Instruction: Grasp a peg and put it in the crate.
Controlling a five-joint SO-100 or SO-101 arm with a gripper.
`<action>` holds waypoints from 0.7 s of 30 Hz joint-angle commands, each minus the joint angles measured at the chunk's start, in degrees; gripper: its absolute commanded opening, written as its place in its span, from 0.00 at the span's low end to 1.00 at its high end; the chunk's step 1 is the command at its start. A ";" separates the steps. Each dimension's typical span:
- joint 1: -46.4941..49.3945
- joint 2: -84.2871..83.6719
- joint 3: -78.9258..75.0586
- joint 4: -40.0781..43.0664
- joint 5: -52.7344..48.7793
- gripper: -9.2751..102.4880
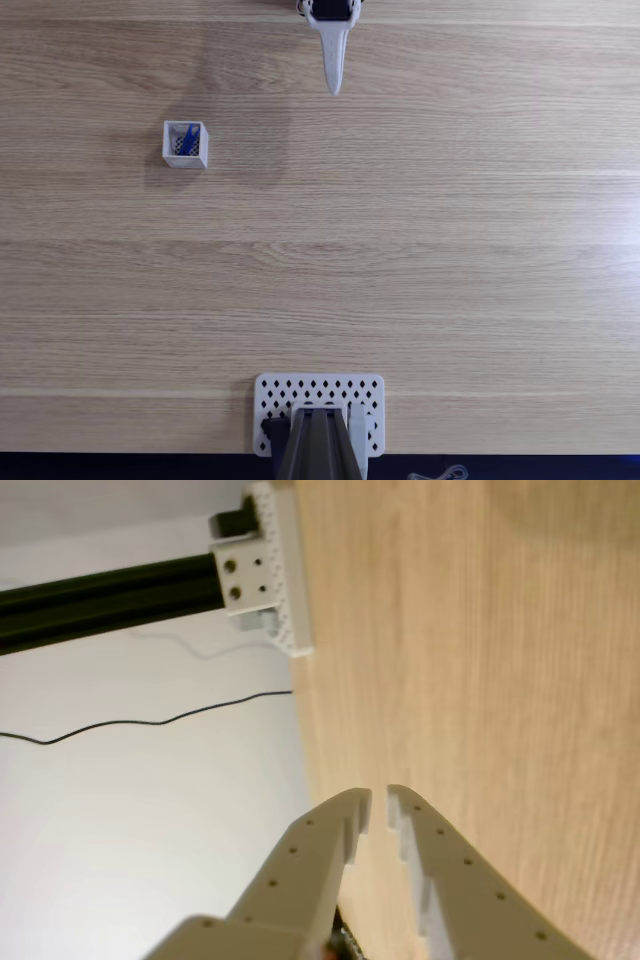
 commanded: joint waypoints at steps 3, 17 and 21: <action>-0.09 5.71 3.78 0.62 0.53 0.07; -0.09 12.48 3.52 13.45 5.89 0.07; -0.09 12.48 3.52 14.68 5.89 0.08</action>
